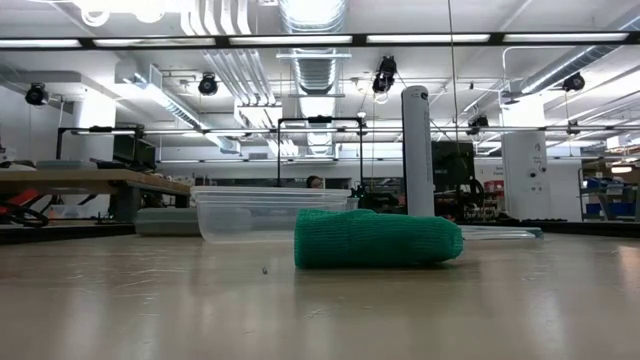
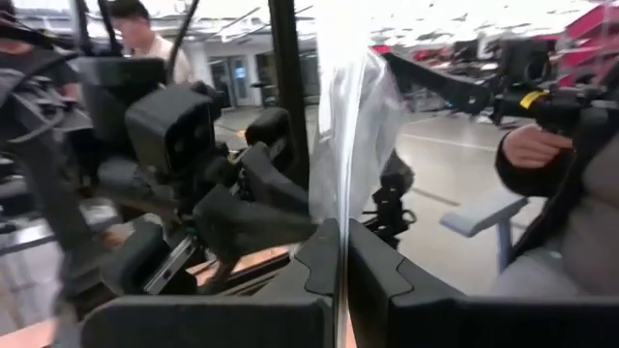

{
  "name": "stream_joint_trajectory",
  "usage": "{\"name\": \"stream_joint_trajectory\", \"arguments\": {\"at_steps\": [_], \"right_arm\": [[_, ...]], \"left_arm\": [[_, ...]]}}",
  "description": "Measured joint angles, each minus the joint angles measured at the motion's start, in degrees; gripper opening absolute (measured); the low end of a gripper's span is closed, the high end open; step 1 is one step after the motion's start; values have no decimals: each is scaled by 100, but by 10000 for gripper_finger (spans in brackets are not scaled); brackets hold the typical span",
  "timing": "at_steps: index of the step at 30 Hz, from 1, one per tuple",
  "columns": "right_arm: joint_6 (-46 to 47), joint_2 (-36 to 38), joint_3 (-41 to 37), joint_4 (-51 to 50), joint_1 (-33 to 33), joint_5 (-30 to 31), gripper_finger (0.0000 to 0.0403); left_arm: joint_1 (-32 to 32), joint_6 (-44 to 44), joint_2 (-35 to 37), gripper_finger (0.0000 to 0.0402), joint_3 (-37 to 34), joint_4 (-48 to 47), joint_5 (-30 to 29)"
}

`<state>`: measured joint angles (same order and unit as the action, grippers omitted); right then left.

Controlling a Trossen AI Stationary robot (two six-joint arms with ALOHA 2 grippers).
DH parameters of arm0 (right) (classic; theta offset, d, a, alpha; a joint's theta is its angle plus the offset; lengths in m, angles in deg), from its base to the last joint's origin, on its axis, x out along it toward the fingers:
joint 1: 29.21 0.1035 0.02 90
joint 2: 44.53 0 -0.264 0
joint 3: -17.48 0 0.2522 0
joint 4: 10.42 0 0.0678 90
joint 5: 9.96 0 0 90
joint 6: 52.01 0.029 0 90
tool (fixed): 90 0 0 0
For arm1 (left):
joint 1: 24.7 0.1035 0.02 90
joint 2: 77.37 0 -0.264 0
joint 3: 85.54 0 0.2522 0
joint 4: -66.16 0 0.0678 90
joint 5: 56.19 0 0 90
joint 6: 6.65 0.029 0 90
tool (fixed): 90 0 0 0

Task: Roll bandage
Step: Open the transparent zip bag

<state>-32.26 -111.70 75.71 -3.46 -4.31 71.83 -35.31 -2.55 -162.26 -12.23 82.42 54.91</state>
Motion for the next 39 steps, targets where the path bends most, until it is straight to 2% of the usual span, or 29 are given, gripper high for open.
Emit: {"name": "stream_joint_trajectory", "arguments": {"at_steps": [4,7,14,19,25,27,31,39], "right_arm": [[337,243,0,-801,-1,705,87],[775,437,-2,-1548,-2,1359,104],[2068,930,-7,-2829,3,3057,118],[2420,1198,-7,-3291,132,4200,113],[2212,1237,-4,-3197,461,5356,102],[2063,1137,-4,-3102,569,5912,101],[1419,639,-2,-2356,649,6660,105],[-578,-595,-2,581,490,6674,120]], "left_arm": [[-114,242,431,0,-278,-121,-556],[-185,364,776,0,-443,-459,-1212],[-328,447,1345,0,-754,-1137,-3380],[-468,556,1394,0,-808,-1325,-4866],[-667,656,1204,0,-813,-1313,-6934],[-684,754,1076,0,-813,-1303,-7380],[-682,865,766,0,-789,-1230,-7758],[-752,2146,-138,0,-782,708,-7977]]}}
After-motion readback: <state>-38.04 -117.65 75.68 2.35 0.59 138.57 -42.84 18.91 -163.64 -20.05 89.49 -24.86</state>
